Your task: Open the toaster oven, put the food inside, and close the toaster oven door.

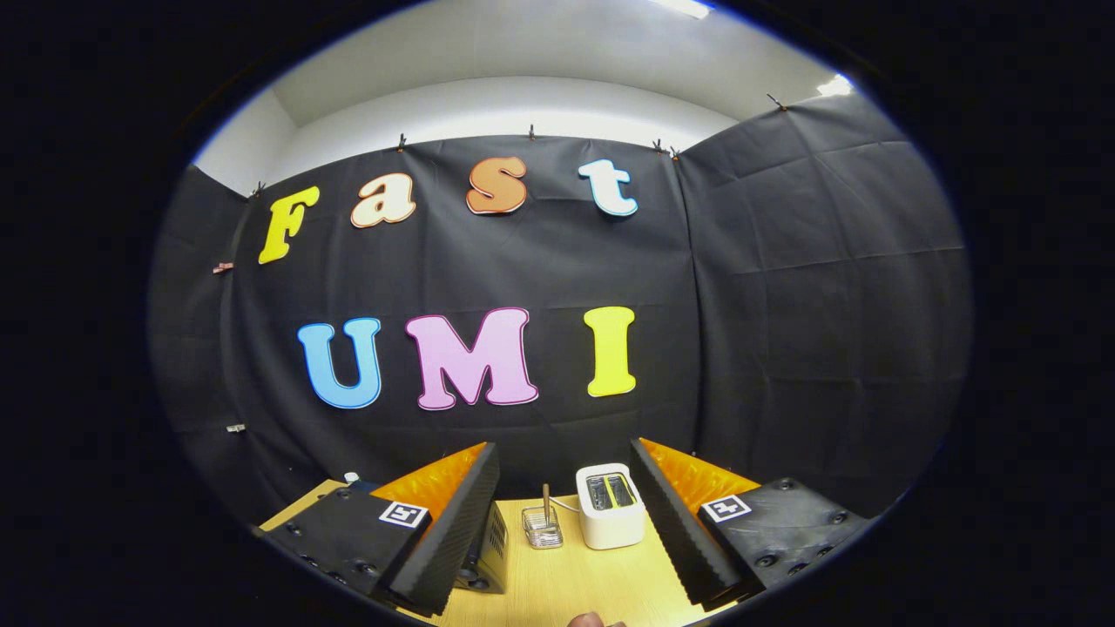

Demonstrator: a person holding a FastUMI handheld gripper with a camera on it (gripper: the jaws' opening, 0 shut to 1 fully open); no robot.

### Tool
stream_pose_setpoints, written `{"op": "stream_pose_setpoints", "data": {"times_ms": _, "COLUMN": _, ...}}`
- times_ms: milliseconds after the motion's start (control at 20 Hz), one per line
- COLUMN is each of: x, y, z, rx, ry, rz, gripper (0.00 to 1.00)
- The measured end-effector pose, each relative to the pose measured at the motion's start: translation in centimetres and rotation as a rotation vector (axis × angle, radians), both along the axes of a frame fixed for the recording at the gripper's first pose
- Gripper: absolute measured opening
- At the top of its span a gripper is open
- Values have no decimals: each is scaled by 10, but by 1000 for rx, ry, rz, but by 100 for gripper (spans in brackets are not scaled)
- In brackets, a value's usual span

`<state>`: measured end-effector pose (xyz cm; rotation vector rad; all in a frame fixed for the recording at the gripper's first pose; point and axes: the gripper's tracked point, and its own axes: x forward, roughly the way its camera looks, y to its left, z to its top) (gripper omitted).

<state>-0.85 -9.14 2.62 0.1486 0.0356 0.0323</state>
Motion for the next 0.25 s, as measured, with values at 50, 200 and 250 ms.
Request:
{"op": "stream_pose_setpoints", "data": {"times_ms": 50, "x": 0, "y": 2, "z": 1, "rx": -3, "ry": -2, "rz": 4, "gripper": 98}}
{"op": "stream_pose_setpoints", "data": {"times_ms": 200, "x": 0, "y": 5, "z": 7, "rx": -19, "ry": -12, "rz": 8, "gripper": 98}}
{"op": "stream_pose_setpoints", "data": {"times_ms": 250, "x": 0, "y": 6, "z": 8, "rx": -24, "ry": -15, "rz": 10, "gripper": 98}}
